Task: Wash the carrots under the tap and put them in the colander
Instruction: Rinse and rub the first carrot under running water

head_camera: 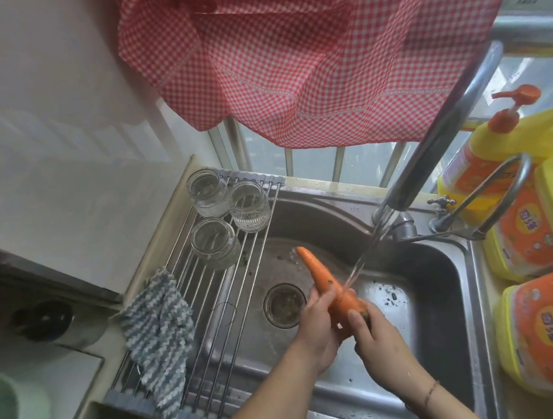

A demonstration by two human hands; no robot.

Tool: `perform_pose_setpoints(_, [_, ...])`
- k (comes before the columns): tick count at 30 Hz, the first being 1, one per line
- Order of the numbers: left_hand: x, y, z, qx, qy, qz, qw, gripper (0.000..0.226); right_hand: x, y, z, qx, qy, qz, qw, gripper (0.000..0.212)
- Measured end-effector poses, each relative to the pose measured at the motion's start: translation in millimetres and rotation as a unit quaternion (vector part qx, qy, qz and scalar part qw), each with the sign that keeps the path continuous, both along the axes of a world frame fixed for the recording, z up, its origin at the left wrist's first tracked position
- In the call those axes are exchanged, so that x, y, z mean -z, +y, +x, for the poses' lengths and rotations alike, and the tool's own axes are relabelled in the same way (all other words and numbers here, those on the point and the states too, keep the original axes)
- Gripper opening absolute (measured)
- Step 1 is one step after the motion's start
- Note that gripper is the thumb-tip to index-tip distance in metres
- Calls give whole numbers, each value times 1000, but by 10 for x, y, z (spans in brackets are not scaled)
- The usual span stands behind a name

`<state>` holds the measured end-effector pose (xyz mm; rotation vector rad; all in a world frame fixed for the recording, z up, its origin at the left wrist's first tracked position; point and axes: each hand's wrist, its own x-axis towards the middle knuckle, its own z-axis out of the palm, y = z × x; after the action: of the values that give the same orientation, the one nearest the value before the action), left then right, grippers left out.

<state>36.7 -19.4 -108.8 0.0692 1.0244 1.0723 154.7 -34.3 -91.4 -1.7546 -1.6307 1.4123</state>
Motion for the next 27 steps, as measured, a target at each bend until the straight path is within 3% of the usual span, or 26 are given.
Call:
perform_pose_setpoints(4, [-23,-47,-67,28,-85,31,995,50,-48,33,67,-22,-5,3,1000,30])
perform_pose_setpoints(8, [21,-56,-72,23,-104,35,994,69,-34,26,103,-38,-6,2,999,29])
perform_pose_setpoints(14, [-11,-92,-75,33,-90,55,994,50,-32,-7,106,-26,10,-4,1000,32])
perform_pose_setpoints(18, [-9,-99,-66,28,-73,48,996,51,-61,-20,96,-24,11,-1,1000,33])
perform_pose_setpoints(27, [-55,-53,-36,-19,-36,48,998,54,-122,23,35,-24,0,24,999,15])
